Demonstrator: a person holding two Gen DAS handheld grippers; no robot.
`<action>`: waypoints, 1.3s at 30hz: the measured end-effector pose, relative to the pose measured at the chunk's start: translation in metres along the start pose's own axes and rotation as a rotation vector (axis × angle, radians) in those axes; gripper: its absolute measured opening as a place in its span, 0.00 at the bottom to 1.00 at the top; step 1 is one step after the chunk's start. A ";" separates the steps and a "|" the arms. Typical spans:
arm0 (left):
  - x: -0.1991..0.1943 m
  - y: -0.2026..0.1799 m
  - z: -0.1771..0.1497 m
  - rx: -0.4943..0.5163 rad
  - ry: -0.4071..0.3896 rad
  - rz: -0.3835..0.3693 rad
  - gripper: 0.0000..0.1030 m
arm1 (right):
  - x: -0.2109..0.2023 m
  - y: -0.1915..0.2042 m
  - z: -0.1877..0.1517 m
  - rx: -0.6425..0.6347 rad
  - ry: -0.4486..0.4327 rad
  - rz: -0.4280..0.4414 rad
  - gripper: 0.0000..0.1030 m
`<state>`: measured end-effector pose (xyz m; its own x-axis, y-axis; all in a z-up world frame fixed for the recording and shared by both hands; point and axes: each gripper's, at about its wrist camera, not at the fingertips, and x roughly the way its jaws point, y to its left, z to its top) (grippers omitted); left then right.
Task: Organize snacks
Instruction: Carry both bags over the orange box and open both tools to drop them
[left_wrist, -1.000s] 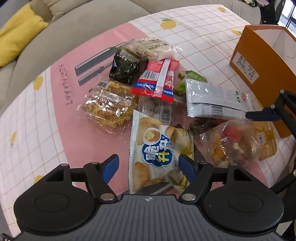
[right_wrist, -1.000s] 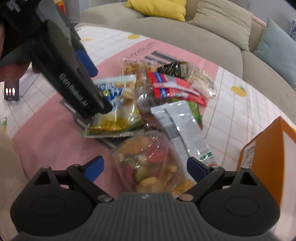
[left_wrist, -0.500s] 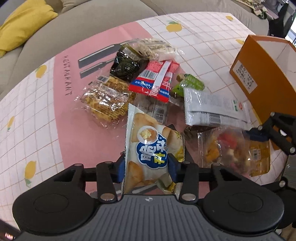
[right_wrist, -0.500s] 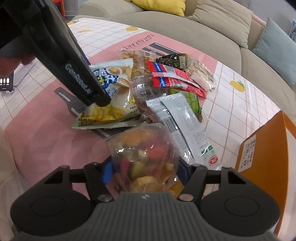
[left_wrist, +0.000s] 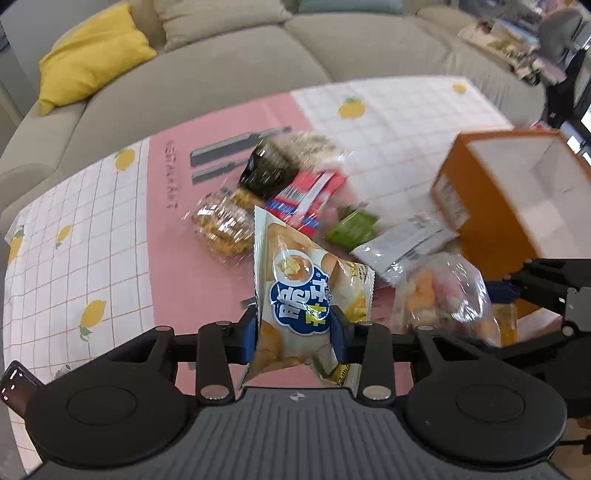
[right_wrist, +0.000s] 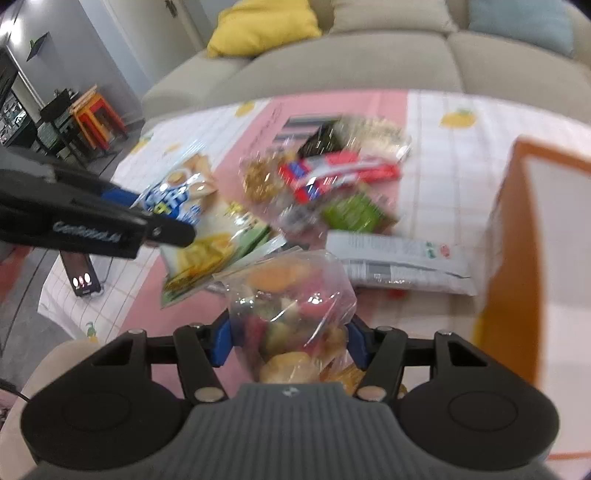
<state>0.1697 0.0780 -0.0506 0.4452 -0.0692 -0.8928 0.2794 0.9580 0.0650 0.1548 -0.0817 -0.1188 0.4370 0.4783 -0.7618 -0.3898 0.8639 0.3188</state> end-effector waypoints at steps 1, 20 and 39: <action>-0.008 -0.005 0.000 0.005 -0.016 -0.004 0.41 | -0.009 0.000 0.001 -0.008 -0.019 -0.012 0.57; -0.079 -0.149 0.059 0.253 -0.214 -0.190 0.41 | -0.184 -0.125 0.001 0.217 -0.180 -0.264 0.57; 0.084 -0.244 0.101 0.691 0.238 -0.277 0.41 | -0.109 -0.242 0.003 0.505 0.043 -0.255 0.57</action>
<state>0.2254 -0.1900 -0.0967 0.1088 -0.1440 -0.9836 0.8552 0.5180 0.0188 0.2034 -0.3425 -0.1112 0.4287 0.2469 -0.8690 0.1640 0.9247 0.3436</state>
